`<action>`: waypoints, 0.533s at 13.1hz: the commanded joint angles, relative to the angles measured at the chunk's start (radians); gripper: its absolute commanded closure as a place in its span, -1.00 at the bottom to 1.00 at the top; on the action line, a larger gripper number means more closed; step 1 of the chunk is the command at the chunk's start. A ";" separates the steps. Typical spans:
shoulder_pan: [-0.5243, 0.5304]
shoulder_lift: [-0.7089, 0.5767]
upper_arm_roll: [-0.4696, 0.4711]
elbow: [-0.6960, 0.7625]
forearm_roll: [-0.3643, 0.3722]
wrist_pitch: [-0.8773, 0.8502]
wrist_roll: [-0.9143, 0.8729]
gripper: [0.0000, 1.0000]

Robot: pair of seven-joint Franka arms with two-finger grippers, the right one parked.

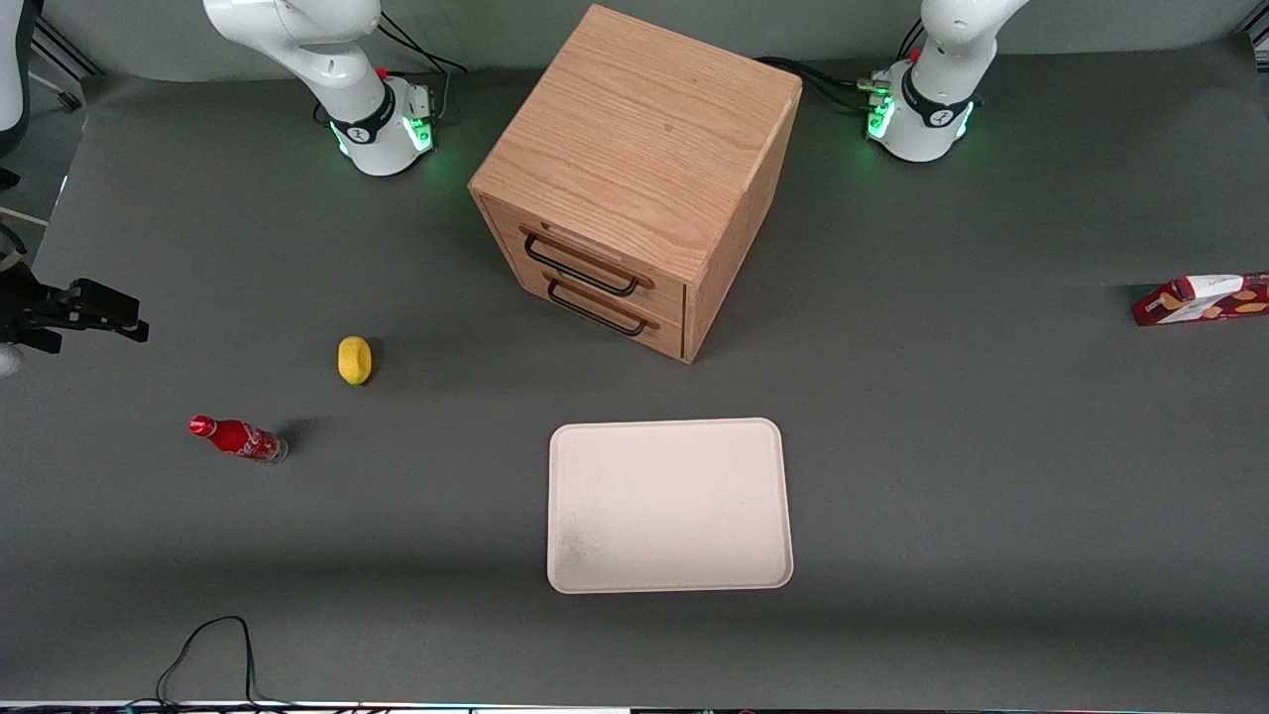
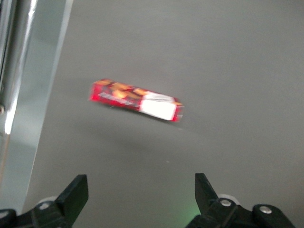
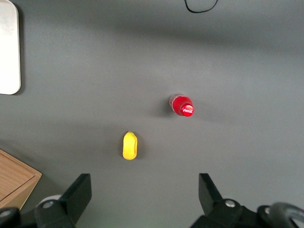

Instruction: Place red cookie box on tray

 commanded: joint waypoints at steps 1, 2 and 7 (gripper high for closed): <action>0.066 0.008 -0.021 -0.005 -0.010 0.015 -0.265 -1.00; 0.072 0.008 -0.019 -0.005 -0.010 0.007 -0.363 -1.00; 0.098 -0.031 -0.019 -0.056 -0.010 0.018 -0.681 -1.00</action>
